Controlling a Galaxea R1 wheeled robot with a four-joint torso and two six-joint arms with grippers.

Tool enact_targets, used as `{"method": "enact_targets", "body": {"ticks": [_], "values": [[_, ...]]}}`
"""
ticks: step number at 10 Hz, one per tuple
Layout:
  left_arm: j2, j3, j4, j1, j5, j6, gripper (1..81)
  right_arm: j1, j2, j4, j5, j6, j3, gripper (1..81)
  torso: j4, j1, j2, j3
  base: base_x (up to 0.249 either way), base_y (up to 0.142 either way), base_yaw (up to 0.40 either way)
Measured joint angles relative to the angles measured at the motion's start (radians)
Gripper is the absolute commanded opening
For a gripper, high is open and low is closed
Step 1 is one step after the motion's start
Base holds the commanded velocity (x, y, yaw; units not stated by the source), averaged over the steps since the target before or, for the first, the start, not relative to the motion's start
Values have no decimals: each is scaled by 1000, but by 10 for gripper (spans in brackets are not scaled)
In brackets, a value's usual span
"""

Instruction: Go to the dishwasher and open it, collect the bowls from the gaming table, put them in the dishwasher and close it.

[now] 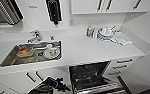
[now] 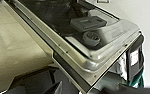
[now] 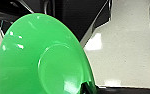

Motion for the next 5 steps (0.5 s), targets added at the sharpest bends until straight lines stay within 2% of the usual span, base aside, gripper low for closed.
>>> {"method": "enact_targets", "body": {"ticks": [3,5], "values": [[1,-7,6,110,-18,90,811,19,0,1,-2,0,0,10,0,0,0,0,0,0,0],[-39,-6,-27,207,-31,160,811,22,0,1,-3,0,0,10,0,0,0,0,0,0,0]]}}
